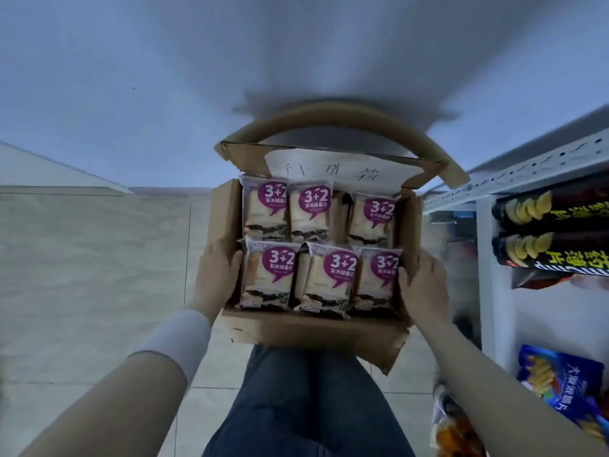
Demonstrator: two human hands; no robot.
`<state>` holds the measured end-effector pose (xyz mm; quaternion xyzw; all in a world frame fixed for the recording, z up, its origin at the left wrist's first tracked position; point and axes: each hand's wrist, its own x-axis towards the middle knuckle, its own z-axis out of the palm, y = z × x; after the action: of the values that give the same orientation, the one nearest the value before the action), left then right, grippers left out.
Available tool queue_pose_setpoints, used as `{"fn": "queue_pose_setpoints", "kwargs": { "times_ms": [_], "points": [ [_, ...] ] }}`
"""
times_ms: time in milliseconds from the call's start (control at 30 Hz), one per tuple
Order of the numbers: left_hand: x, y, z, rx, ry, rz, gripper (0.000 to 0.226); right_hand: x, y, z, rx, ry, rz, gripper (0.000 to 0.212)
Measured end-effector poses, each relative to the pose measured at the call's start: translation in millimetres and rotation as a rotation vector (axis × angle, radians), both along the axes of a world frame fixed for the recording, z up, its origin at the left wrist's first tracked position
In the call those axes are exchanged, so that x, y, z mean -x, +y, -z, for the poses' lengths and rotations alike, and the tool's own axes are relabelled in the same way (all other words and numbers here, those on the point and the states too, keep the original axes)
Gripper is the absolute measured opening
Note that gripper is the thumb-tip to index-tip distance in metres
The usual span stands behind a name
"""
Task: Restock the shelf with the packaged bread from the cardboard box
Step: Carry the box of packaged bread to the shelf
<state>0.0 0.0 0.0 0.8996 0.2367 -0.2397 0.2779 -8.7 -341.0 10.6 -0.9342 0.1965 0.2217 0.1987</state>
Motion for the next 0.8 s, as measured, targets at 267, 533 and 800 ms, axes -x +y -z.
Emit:
{"fn": "queue_pose_setpoints", "kwargs": {
  "times_ms": [267,533,800],
  "points": [
    [-24.0,7.4,59.6,0.117,0.02,-0.283,0.034,-32.9,-22.4,59.2,-0.197,0.12,0.214,0.032],
    [-25.1,19.3,51.0,0.001,-0.018,-0.127,0.027,-33.2,-16.7,55.5,-0.067,0.039,0.221,0.028],
    [-9.6,40.4,14.9,-0.04,-0.021,0.078,0.028,13.5,-4.6,13.4,0.024,0.058,0.274,0.032]
  ]
}}
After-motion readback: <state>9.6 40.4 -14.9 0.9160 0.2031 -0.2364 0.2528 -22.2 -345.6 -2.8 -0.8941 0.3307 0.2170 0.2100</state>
